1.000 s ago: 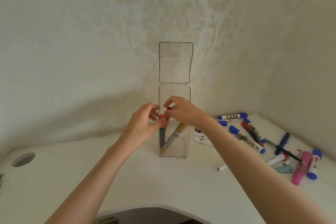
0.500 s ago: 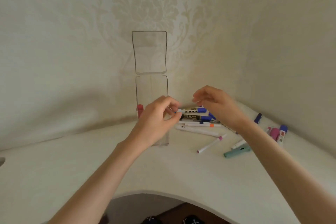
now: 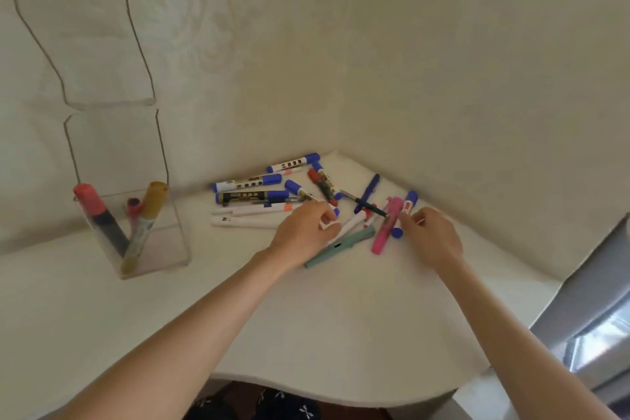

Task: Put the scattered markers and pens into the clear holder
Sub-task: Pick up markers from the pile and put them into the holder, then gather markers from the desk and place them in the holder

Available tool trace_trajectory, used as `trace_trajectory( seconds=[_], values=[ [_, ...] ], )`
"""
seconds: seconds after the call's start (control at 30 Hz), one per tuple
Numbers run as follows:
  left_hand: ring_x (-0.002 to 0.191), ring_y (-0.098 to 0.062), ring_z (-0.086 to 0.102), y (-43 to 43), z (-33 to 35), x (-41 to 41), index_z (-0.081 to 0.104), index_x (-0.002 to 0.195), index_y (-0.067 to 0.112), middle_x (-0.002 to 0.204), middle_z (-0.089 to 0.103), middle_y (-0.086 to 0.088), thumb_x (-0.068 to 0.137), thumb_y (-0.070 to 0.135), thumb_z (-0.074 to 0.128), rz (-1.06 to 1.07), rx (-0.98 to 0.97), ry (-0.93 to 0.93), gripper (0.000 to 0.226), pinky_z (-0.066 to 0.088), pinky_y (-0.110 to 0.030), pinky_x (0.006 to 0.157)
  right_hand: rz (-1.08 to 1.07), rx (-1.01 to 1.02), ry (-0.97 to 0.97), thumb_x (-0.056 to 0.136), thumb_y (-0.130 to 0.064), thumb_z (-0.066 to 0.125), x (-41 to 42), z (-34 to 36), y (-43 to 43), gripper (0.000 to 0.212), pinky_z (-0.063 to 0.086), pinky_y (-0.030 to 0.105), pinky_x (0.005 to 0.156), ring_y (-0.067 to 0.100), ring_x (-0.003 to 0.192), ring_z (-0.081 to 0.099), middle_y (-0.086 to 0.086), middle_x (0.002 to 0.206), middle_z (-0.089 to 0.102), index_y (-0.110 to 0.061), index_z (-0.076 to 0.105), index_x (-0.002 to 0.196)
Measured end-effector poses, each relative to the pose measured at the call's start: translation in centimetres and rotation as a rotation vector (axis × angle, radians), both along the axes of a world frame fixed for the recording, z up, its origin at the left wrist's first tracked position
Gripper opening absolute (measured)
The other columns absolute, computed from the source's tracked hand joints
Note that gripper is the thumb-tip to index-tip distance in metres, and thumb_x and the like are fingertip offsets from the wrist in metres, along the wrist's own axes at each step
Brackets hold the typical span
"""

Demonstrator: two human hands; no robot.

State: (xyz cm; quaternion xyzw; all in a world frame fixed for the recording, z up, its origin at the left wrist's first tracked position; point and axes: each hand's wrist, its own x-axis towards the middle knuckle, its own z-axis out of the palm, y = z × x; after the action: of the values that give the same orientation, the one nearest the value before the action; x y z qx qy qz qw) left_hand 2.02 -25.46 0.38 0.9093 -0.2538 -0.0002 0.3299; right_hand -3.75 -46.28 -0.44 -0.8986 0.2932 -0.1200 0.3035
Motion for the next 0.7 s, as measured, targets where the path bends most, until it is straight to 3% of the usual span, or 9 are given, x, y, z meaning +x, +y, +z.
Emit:
trace_trajectory(
  seconds=[0.1,0.23,0.33,0.4,0.5,0.6,0.7],
  values=[
    [0.084,-0.008,0.055,-2.5,-0.3,0.6,0.056,0.103,0.023,0.102,0.057,0.007,0.086,0.039,0.057,0.04,-0.004,-0.067,0.023,0.046,-0.025,0.071,-0.029,-0.04,0.022,0.089,-0.057,0.041,1.6,-0.1,0.6,0.048,0.034,0.029,0.055,0.026,0.081,0.056,0.005,0.089,0.059,-0.011,0.051,0.096],
    [0.089,-0.012,0.056,-4.0,-0.2,1.3,0.057,0.1,0.021,0.101,0.06,0.003,0.086,0.035,0.059,0.106,0.043,-0.081,0.02,0.05,-0.03,0.074,-0.092,-0.033,0.054,0.089,-0.052,0.041,3.7,-0.1,1.0,0.054,0.044,0.038,0.077,0.033,0.101,0.057,0.014,0.111,0.058,-0.006,0.044,0.117],
    [0.092,-0.014,0.057,-4.4,-0.3,1.4,0.057,0.102,0.02,0.103,0.059,0.002,0.086,0.033,0.059,0.086,0.069,-0.068,0.021,0.051,-0.032,0.077,-0.079,0.023,0.091,0.088,-0.048,0.048,4.5,0.1,0.8,0.056,0.044,0.037,0.074,0.032,0.104,0.056,0.015,0.115,0.055,-0.005,0.042,0.122],
    [0.092,-0.014,0.056,-4.4,-0.4,1.6,0.056,0.102,0.02,0.103,0.059,0.002,0.086,0.034,0.059,0.08,0.096,-0.056,0.021,0.05,-0.031,0.077,-0.055,0.083,0.09,0.086,-0.041,0.052,4.8,0.2,0.5,0.046,0.04,0.031,0.06,0.027,0.09,0.057,0.015,0.107,0.058,-0.005,0.045,0.113],
    [0.089,-0.015,0.056,-4.3,-0.3,1.7,0.057,0.1,0.018,0.1,0.061,-0.001,0.087,0.032,0.057,0.088,0.161,-0.002,0.019,0.048,-0.029,0.073,-0.011,0.167,0.128,0.086,-0.028,0.052,5.0,0.8,0.2,0.023,0.031,0.026,0.047,0.015,0.059,0.045,0.006,0.073,0.053,-0.007,0.046,0.092],
    [0.085,-0.015,0.055,-4.2,0.1,1.8,0.058,0.101,0.017,0.096,0.061,-0.002,0.09,0.03,0.053,0.098,0.214,0.011,0.018,0.046,-0.027,0.069,0.014,0.227,0.156,0.086,-0.021,0.052,4.9,1.4,0.2,0.024,0.031,0.025,0.049,0.013,0.054,0.038,0.003,0.062,0.043,-0.01,0.04,0.069],
    [0.084,-0.013,0.053,-3.6,0.5,2.1,0.059,0.106,0.016,0.102,0.062,-0.001,0.091,0.032,0.052,0.098,0.238,0.031,0.023,0.039,-0.021,0.06,-0.005,0.273,0.115,0.086,-0.019,0.054,4.7,1.5,0.3,0.027,0.032,0.025,0.05,0.014,0.055,0.038,0.004,0.064,0.042,-0.011,0.038,0.067]
  ],
)
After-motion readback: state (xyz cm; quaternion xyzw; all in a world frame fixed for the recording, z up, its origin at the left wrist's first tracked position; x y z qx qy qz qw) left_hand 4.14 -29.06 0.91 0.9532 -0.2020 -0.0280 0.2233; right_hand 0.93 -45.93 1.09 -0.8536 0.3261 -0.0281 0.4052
